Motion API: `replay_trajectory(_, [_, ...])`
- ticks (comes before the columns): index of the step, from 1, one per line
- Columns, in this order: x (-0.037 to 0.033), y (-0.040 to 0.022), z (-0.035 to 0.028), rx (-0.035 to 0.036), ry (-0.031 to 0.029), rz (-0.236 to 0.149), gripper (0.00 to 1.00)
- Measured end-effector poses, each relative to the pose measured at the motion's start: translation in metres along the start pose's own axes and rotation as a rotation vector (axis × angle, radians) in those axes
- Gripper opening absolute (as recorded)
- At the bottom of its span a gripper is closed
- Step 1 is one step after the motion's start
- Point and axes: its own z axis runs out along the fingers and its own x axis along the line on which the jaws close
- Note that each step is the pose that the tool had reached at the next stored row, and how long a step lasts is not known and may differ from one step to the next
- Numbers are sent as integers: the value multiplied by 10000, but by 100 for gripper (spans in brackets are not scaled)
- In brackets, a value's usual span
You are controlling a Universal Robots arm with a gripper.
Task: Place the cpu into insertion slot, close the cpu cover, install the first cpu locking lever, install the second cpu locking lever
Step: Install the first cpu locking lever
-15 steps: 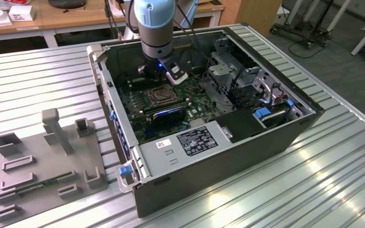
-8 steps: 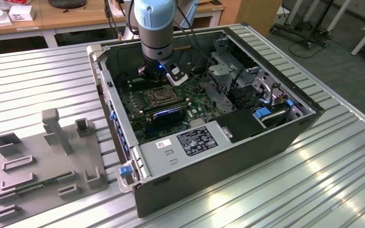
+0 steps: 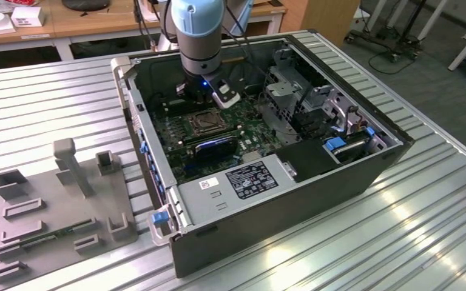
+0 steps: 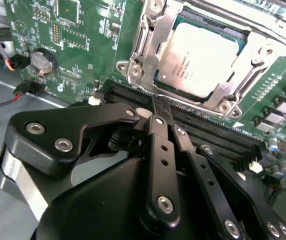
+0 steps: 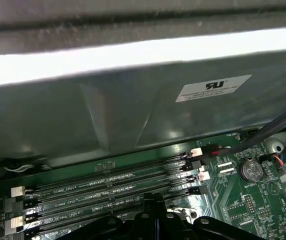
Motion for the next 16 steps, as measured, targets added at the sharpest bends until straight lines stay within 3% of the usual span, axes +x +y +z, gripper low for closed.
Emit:
replay_trajectory(5, [-12, 32, -90, 1, 0, 0, 11])
replay_trajectory(16, [4, 82, -58, -22, -59, -19, 11])
